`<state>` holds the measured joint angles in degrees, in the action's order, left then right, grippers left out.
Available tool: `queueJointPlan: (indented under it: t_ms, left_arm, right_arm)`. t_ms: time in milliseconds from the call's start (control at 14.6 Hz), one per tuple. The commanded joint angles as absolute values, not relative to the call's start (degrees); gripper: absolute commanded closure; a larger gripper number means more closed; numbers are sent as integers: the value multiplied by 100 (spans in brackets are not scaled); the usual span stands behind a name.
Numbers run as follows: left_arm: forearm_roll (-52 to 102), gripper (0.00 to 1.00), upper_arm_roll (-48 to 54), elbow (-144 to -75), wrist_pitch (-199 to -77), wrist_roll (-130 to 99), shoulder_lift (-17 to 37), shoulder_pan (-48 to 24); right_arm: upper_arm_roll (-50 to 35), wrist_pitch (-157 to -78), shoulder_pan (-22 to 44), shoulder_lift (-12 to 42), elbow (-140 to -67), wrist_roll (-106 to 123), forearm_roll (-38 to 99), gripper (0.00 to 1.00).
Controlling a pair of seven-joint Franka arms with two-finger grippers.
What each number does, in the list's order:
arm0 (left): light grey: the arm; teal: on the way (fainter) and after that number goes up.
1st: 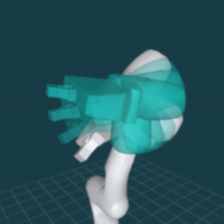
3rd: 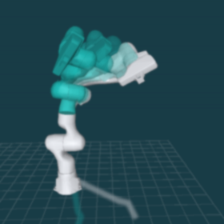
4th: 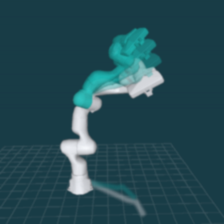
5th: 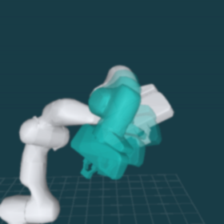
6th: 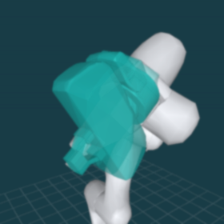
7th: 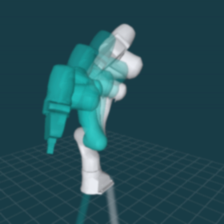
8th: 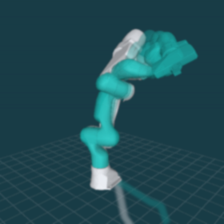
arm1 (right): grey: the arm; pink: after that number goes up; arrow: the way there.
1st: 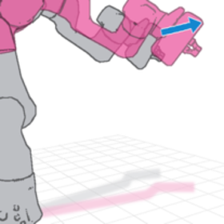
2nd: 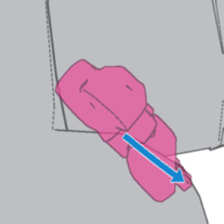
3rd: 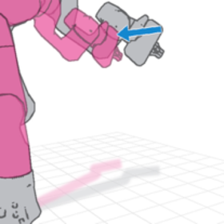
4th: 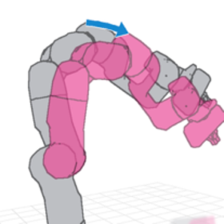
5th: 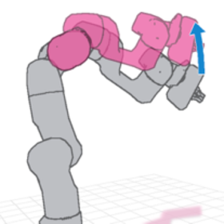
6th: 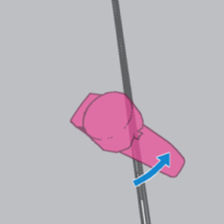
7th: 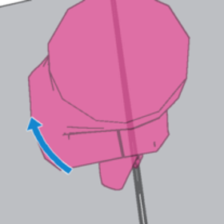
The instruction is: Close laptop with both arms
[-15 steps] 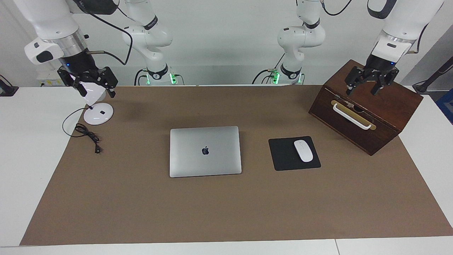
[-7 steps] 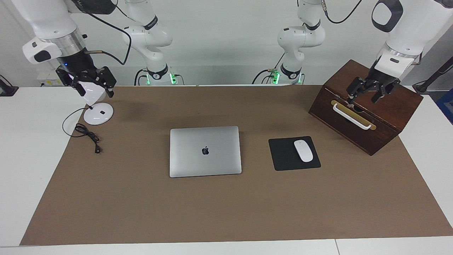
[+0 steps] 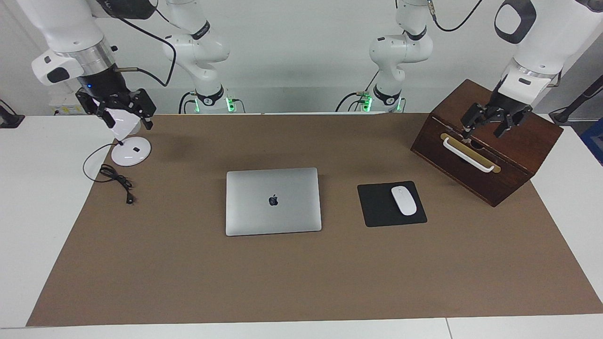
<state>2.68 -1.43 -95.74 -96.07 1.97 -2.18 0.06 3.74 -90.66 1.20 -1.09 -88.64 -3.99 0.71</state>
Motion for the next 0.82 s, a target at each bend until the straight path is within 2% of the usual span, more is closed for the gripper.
queueJointPlan:
  t_ms: [0, 137, 756]
  left_arm:
    - [193, 0, -105, -9484, -9326, 149, -255, 70]
    - [193, 0, -105, -9238, -9124, 149, -202, 88]
    - [185, 0, -105, -9246, -9123, 149, -211, 158]
  right_arm:
    - [378, -9079, 132, -229, -8991, -501, 97, 0]
    - [378, -9088, 123, -229, -8991, -501, 97, 0]
    - [395, -8947, 44, -246, -9000, -492, 105, 0]
